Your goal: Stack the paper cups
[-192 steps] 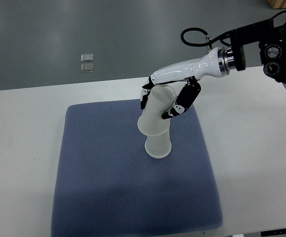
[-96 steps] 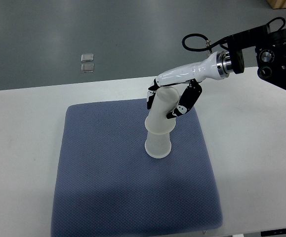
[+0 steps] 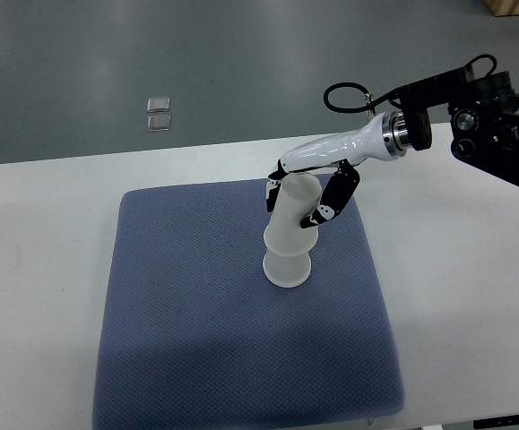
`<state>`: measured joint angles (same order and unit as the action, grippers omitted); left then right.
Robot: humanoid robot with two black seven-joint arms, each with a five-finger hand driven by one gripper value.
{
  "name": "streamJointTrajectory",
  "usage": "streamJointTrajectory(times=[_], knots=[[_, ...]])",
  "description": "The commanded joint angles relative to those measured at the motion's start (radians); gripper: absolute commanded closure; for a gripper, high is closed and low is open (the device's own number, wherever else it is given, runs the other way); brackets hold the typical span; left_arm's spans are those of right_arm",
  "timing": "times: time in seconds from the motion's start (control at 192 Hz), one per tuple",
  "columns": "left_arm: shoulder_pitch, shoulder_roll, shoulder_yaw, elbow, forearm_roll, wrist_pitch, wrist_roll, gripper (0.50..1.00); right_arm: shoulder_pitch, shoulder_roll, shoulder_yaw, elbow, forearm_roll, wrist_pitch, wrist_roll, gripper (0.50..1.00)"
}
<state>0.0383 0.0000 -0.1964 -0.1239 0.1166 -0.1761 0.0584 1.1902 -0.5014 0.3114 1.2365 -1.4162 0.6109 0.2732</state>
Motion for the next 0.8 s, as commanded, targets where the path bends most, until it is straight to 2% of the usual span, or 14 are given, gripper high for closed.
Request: streamJointTrajectory(times=[0.0, 0.062, 0.151, 0.161, 0.192, 0.213, 0.302, 0.655, 0.795], knots=[[0.000, 0.000, 0.000, 0.000, 0.000, 0.000, 0.000, 0.500, -0.001, 0.004, 0.002, 0.000, -0.001, 0.000, 0.000, 0.842], [0.000, 0.000, 0.000, 0.000, 0.000, 0.000, 0.000, 0.500, -0.003, 0.012, 0.002, 0.000, 0.000, 0.000, -0.002, 0.797], [0.000, 0.000, 0.000, 0.001, 0.000, 0.000, 0.000, 0.500, -0.014, 0.015, 0.002, 0.000, 0.000, -0.017, -0.018, 0.685], [0.000, 0.000, 0.000, 0.001, 0.000, 0.000, 0.000, 0.500, -0.014, 0.015, 0.002, 0.000, 0.000, -0.017, -0.019, 0.685], [0.000, 0.000, 0.000, 0.000, 0.000, 0.000, 0.000, 0.500, -0.017, 0.017, 0.002, 0.000, 0.000, -0.023, -0.020, 0.620], [0.000, 0.000, 0.000, 0.001, 0.000, 0.000, 0.000, 0.500, -0.018, 0.018, 0.002, 0.000, 0.000, -0.025, -0.020, 0.603], [0.000, 0.000, 0.000, 0.001, 0.000, 0.000, 0.000, 0.500, -0.027, 0.024, 0.002, 0.000, 0.002, -0.028, -0.020, 0.577], [0.000, 0.000, 0.000, 0.000, 0.000, 0.000, 0.000, 0.500, -0.027, 0.011, 0.022, -0.015, 0.025, -0.022, -0.017, 0.576], [0.000, 0.000, 0.000, 0.001, 0.000, 0.000, 0.000, 0.500, -0.027, 0.007, 0.023, -0.072, 0.166, -0.022, -0.015, 0.576]])
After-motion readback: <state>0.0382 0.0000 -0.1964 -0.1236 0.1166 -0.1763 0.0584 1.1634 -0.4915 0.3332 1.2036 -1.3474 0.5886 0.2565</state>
